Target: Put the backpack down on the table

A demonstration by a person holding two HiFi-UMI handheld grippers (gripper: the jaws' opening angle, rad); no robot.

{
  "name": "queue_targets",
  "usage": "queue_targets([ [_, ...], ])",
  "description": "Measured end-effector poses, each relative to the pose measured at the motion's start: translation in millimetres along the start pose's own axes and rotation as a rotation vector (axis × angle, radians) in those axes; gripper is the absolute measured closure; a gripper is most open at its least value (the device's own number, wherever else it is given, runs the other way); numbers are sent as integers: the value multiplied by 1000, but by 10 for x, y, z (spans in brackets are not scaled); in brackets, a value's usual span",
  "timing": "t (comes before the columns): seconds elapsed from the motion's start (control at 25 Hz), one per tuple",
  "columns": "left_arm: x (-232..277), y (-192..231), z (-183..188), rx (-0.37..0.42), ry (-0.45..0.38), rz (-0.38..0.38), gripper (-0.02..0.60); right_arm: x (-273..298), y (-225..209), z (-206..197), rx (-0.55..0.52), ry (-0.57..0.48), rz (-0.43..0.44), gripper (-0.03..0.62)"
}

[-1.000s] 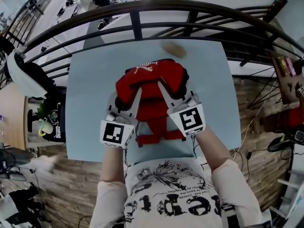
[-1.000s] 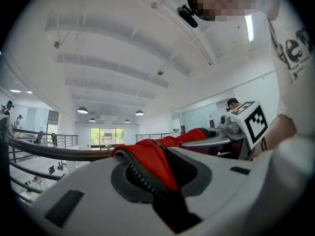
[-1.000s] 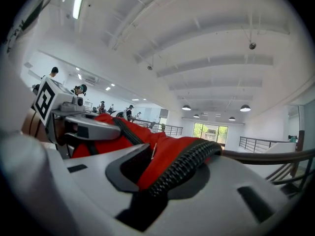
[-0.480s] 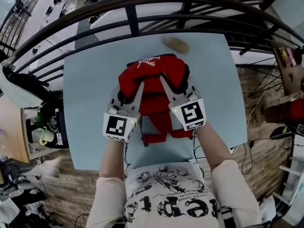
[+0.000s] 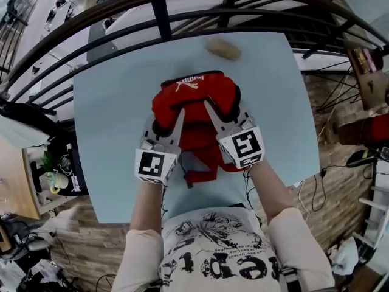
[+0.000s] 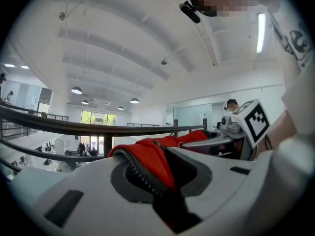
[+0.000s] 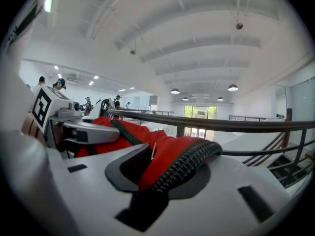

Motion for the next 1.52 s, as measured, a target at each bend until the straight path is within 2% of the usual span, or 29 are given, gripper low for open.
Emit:
queue_targets([
  [0.16, -71, -118, -194, 12, 13, -16, 508, -82, 44, -204, 38, 15, -31, 496],
  [0.28, -145, -204, -263, -8, 40, -22, 508, -149, 94, -321, 51, 20, -40, 494],
  [0.4, -232, -296, -408, -31, 1, 5, 508, -222, 141, -425, 50, 45, -28, 494],
  [0.56, -322, -410, -452, -60, 55, 10, 508, -322, 170, -562, 40, 45, -2, 493],
  [0.76, -429, -572, -582, -44, 24, 37, 508, -457, 221, -789, 49, 24, 12, 477],
  [1.0, -612, -818, -883, -60, 74, 47, 497, -645, 245, -1098, 75, 40, 30, 436],
  [1.16, -691, -993, -980, -83, 140, 105, 471, -753, 220, -1269, 69, 50, 36, 418],
  [1.28, -738, -1056, -1052, -130, 151, 138, 445, -814, 225, -1337, 83, 72, 26, 391],
  [1.4, -866, -1115, -1183, -173, 164, 170, 372, -922, 263, -1440, 115, 88, 10, 359],
  [1.52, -1000, -1194, -1262, -190, 190, 173, 337, -1049, 312, -1547, 138, 98, -3, 326],
])
Point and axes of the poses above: the fingertips, and each gripper's own axes: x forward along the fingers, y to its left, z out of its top, the point moved 9 cm from there along -x, backward along the fingers, and after that the axes turned 11 degrees about x, right-handed, at the moved point
